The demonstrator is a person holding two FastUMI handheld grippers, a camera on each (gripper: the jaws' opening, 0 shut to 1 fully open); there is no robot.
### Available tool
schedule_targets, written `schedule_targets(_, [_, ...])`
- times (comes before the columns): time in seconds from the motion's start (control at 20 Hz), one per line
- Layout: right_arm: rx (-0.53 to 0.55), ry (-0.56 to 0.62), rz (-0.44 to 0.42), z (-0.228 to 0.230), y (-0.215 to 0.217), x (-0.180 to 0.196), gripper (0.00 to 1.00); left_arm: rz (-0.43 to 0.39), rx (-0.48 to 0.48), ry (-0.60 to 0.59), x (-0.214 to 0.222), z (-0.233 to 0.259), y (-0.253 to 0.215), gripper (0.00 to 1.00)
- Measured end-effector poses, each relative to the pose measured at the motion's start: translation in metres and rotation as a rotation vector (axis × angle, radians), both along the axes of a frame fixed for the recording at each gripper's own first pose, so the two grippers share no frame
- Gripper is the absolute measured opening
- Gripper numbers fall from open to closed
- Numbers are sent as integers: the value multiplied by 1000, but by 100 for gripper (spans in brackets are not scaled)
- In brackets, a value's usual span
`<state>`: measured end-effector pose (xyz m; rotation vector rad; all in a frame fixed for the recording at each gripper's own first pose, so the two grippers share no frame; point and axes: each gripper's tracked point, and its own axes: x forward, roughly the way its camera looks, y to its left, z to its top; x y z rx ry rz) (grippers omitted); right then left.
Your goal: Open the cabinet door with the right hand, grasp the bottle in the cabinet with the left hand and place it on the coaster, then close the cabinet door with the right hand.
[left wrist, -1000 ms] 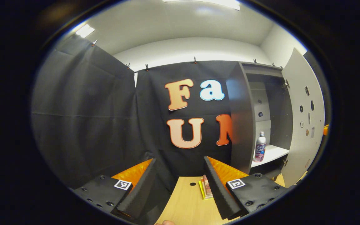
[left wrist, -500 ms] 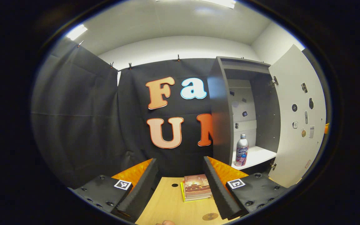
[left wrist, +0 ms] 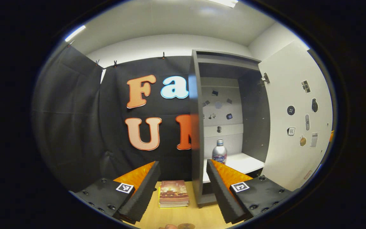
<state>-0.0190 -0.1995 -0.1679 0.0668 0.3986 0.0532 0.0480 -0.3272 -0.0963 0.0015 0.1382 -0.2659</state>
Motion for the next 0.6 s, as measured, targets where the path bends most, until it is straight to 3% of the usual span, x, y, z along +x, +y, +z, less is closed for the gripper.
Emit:
schedule_targets(0.4, [-4,4,-102,-2,-73,-11,9,-90,-5,16,30,-22,-104,97])
schedule_targets(0.6, [-26,3,-145,-7,-101,-2,19,-92,1,21,58,-36,-135,96])
